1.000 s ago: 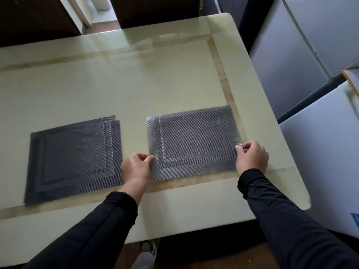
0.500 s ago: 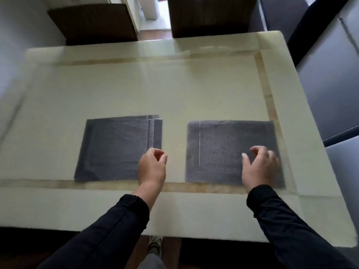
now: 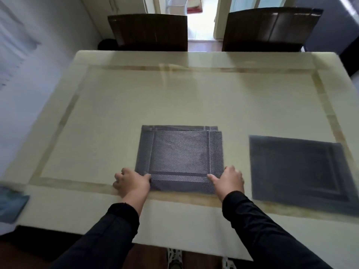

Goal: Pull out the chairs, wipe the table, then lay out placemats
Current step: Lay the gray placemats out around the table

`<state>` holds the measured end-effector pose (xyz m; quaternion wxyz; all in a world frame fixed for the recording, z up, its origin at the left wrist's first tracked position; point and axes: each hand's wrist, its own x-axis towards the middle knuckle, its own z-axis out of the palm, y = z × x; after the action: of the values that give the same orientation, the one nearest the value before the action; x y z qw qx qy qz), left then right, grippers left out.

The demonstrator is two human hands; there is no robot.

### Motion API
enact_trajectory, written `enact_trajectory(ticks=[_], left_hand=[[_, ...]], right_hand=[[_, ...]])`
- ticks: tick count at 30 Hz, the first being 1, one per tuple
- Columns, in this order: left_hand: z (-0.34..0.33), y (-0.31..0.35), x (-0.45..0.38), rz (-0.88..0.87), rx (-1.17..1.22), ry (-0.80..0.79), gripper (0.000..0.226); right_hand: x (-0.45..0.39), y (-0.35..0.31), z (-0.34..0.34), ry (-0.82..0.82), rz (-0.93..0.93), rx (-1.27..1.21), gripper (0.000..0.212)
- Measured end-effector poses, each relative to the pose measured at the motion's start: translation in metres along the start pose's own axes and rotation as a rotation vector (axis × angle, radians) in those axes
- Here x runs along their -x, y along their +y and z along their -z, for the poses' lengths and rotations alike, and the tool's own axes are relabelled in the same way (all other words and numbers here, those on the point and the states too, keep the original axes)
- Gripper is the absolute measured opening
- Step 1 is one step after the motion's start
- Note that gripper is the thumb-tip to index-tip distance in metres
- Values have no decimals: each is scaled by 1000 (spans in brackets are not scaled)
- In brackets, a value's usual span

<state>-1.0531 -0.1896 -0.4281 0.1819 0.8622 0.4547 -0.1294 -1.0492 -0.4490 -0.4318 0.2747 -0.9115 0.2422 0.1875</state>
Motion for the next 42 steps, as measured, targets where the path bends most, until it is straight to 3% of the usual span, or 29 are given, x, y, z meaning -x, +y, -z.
enact_trajectory(ticks=[5, 15, 25, 29, 33, 38, 42], left_hand=[[3, -7, -23, -99, 110, -88, 70], [5, -5, -29, -62, 195, -151, 71], [14, -9, -36, -172, 204, -94, 27], [27, -12, -41, -250, 137, -30, 15], [39, -12, -43, -343, 31, -29, 21], [49, -16, -51, -573, -204, 38, 26], [51, -21, -63, -755, -235, 75, 26]], right_hand=[[-1, -15, -16, 98, -222, -54, 81], [-1, -9, -14, 150, -235, -141, 47], [-5, -4, -11, 176, -99, -258, 19], [-7, -8, -6, 188, -22, -180, 26], [-8, -9, 0, 225, 38, -41, 31], [-3, -10, -3, 306, 42, 210, 41], [11, -24, -8, 425, 8, 313, 46]])
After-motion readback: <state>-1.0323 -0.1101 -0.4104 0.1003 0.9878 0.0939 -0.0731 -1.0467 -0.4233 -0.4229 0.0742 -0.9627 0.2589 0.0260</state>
